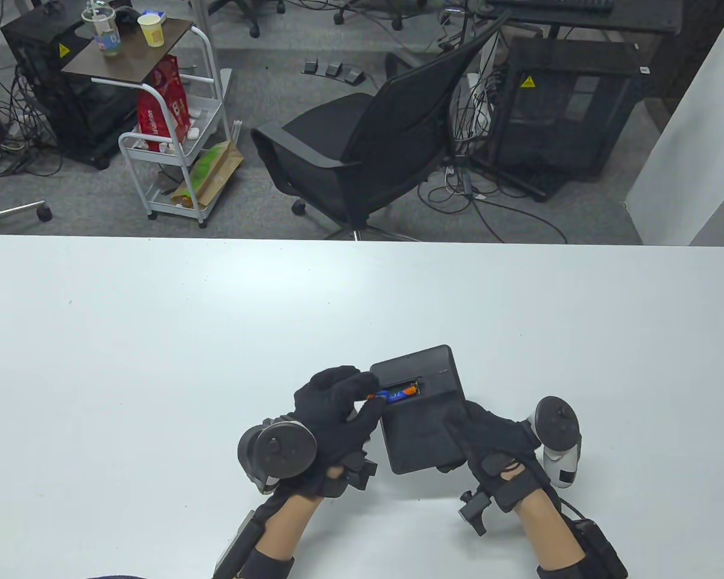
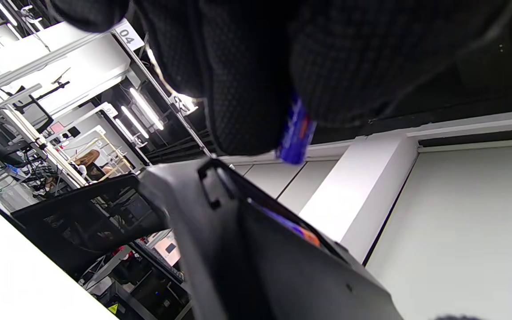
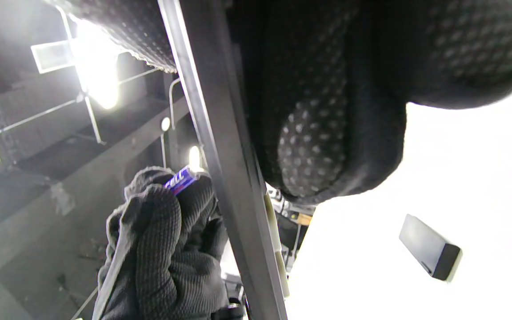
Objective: Fit batteries into calculator, then fit battery cover
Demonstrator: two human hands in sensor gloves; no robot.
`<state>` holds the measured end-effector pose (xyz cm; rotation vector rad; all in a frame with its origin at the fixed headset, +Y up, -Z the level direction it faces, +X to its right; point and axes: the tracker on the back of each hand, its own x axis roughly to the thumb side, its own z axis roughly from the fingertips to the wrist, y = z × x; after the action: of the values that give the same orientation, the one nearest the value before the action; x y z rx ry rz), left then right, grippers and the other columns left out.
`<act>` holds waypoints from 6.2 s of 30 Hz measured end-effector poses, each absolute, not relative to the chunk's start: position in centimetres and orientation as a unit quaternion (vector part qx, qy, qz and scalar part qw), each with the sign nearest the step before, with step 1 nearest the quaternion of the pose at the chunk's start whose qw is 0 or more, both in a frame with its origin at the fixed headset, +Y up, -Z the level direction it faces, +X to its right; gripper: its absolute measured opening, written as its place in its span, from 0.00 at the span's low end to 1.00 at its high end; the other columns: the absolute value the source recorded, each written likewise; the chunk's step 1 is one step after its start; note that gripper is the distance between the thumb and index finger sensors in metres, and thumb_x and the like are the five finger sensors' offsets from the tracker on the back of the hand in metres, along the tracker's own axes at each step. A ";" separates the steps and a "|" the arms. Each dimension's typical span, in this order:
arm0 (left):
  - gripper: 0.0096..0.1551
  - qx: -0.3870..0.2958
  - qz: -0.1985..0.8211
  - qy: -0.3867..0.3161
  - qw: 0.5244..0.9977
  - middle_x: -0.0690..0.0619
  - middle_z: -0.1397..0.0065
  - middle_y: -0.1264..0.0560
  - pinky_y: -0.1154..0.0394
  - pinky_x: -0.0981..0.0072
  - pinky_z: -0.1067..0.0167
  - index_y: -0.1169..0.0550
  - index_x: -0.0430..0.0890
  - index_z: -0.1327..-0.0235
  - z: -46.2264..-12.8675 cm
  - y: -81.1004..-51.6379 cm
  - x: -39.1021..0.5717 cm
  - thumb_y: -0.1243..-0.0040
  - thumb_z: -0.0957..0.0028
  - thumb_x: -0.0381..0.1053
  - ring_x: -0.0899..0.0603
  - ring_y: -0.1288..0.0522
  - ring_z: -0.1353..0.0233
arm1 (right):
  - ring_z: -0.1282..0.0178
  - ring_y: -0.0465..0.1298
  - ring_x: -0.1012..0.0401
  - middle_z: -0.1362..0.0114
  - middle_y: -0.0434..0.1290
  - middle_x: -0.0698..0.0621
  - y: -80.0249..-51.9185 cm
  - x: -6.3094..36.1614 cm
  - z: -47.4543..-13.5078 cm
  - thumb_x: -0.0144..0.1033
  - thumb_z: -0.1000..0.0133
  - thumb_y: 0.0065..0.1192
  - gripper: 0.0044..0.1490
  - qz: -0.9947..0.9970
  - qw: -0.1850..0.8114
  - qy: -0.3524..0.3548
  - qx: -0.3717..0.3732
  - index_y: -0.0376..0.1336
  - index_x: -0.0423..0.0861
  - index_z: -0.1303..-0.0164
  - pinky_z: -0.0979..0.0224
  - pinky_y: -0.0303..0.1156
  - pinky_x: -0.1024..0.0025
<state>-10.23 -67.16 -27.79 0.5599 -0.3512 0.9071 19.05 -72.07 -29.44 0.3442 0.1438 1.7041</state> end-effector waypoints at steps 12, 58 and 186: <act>0.26 0.273 0.396 -0.179 0.858 0.57 0.43 0.15 0.36 0.39 0.35 0.16 0.56 0.50 -27.6 -67.2 -9.7 0.23 0.63 0.59 0.40 0.28 0.29 | 0.71 0.86 0.47 0.59 0.84 0.37 -71.9 18.4 -29.1 0.45 0.44 0.60 0.35 0.746 0.641 0.072 0.165 0.66 0.29 0.43 0.63 0.80 0.52; 0.25 0.304 0.242 -0.187 0.902 0.58 0.48 0.15 0.35 0.39 0.32 0.12 0.55 0.55 -26.2 -65.2 -8.8 0.25 0.67 0.61 0.45 0.25 0.30 | 0.72 0.86 0.47 0.59 0.84 0.36 -71.3 19.1 -29.2 0.45 0.44 0.60 0.35 0.741 0.634 0.075 0.206 0.66 0.28 0.42 0.63 0.80 0.52; 0.49 0.009 0.242 -0.070 0.968 0.58 0.52 0.15 0.20 0.48 0.44 0.31 0.38 0.34 -32.3 -70.2 -11.7 0.21 0.66 0.54 0.49 0.13 0.49 | 0.63 0.84 0.44 0.52 0.82 0.36 -72.7 23.1 -31.3 0.46 0.44 0.60 0.34 0.729 0.673 0.014 0.128 0.66 0.33 0.39 0.56 0.77 0.49</act>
<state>-11.71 -70.21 -32.32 0.0192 -0.1421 0.4890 23.07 -72.73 -31.28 0.2876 0.0306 1.6406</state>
